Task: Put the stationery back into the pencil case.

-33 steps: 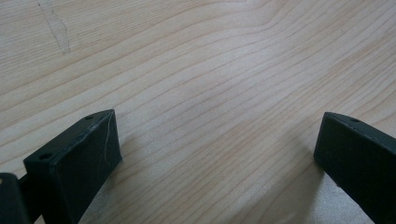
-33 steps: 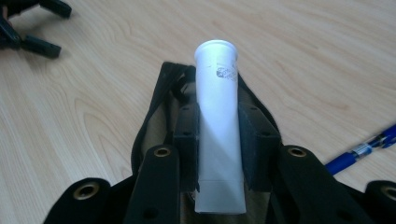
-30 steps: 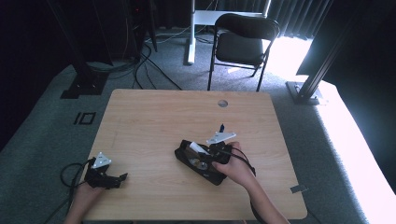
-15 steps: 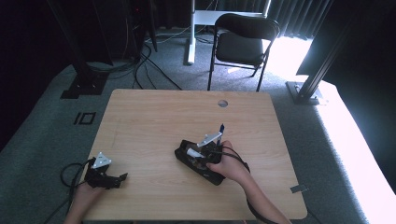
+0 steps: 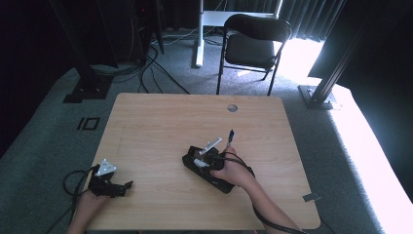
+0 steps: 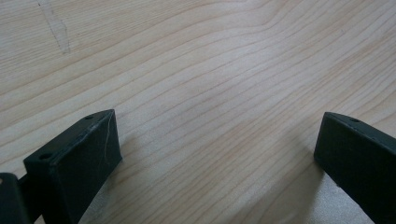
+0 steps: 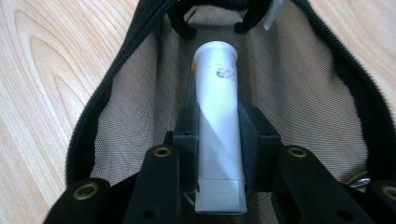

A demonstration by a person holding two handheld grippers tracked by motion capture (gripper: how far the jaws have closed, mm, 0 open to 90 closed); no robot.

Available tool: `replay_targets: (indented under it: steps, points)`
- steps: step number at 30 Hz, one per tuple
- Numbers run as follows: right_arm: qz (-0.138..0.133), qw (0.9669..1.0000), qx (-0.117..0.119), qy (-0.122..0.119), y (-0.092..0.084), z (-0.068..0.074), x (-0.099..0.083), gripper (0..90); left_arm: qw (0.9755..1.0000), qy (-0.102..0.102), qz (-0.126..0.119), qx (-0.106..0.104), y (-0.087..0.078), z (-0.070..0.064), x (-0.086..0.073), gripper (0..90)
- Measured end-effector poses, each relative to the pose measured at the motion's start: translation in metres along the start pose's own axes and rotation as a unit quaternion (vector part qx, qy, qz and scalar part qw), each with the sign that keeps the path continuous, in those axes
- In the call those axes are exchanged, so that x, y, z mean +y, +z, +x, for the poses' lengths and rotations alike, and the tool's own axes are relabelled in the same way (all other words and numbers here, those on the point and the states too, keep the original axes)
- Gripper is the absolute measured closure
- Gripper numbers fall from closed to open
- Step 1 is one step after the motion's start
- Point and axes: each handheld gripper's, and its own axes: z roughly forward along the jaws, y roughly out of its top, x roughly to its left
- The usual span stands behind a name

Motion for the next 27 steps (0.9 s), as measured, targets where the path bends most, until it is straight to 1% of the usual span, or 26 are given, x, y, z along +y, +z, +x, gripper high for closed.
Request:
replay_targets:
  steps: [5, 7, 8, 10, 12, 13, 15, 16, 18, 19, 21, 22, 23, 24, 25, 26, 27]
  points:
    - [0.009, 0.9999, 0.002, -0.003, 0.004, 0.001, -0.001, 70.1, 1.0, 0.0, 0.0, 0.0, 0.0, 0.0, 0.0, 0.6]
    - [0.007, 1.0, 0.002, -0.007, 0.004, 0.001, -0.001, 70.0, 1.0, 0.0, 0.0, 0.0, 0.0, 0.0, 0.0, 0.7]
    - [0.005, 1.0, 0.003, -0.003, 0.003, 0.001, -0.001, 68.5, 1.0, 0.0, 0.0, 0.0, 0.0, 0.0, 0.0, 0.7]
    - [-0.007, 0.9999, 0.009, 0.002, -0.001, 0.001, -0.001, 66.2, 1.0, 0.0, 0.0, 0.0, 0.0, 0.0, 0.0, 0.7]
    - [-0.011, 0.9999, 0.01, 0.001, -0.004, 0.001, -0.001, 65.4, 1.0, 0.0, 0.0, 0.0, 0.0, 0.0, 0.0, 0.7]
    - [-0.017, 0.9998, 0.01, 0.0, -0.008, 0.0, -0.001, 65.1, 1.0, 0.0, 0.0, 0.0, 0.0, 0.0, 0.0, 0.6]
    - [-0.037, 0.9992, 0.012, 0.006, -0.018, -0.002, -0.001, 65.0, 1.0, 0.0, 0.0, 0.0, 0.0, 0.0, 0.0, 0.6]
    - [-0.051, 0.9985, 0.014, 0.013, -0.023, -0.004, -0.001, 64.4, 1.0, 0.0, 0.0, 0.0, 0.0, 0.0, 0.0, 0.6]
    - [-0.082, 0.996, 0.023, 0.026, -0.034, -0.009, -0.002, 64.4, 1.0, 0.0, 0.0, 0.0, 0.0, 0.0, 0.0, 0.7]
    - [-0.098, 0.9943, 0.026, 0.034, -0.04, -0.011, -0.003, 64.5, 1.0, 0.0, 0.0, 0.0, 0.0, 0.0, 0.0, 0.7]
    - [-0.13, 0.9899, 0.024, 0.051, -0.051, -0.018, -0.004, 63.9, 1.0, 0.0, 0.0, 0.0, 0.0, 0.0, 0.0, 0.6]
    - [-0.147, 0.9869, 0.018, 0.065, -0.056, -0.023, -0.005, 63.7, 1.0, -0.001, -0.001, 0.0, 0.0, 0.0, 0.0, 0.6]
    - [-0.156, 0.985, 0.009, 0.074, -0.061, -0.027, -0.006, 63.7, 1.0, 0.0, 0.0, 0.0, 0.0, 0.0, 0.0, 0.7]
    - [-0.156, 0.985, 0.009, 0.074, -0.061, -0.027, -0.006, 63.7, 1.0, 0.0, 0.0, 0.0, 0.0, 0.0, 0.0, 0.6]
    - [-0.163, 0.9833, 0.001, 0.081, -0.065, -0.031, -0.007, 63.5, 1.0, 0.0, 0.0, 0.0, 0.0, 0.0, 0.0, 0.6]
    - [-0.179, 0.9781, -0.035, 0.101, -0.071, -0.043, -0.011, 62.4, 1.0, -0.001, -0.001, 0.0, 0.0, 0.0, 0.0, 0.6]
    - [-0.183, 0.9757, -0.043, 0.112, -0.072, -0.048, -0.013, 62.2, 1.0, -0.001, 0.0, 0.0, 0.0, 0.0, 0.0, 0.7]
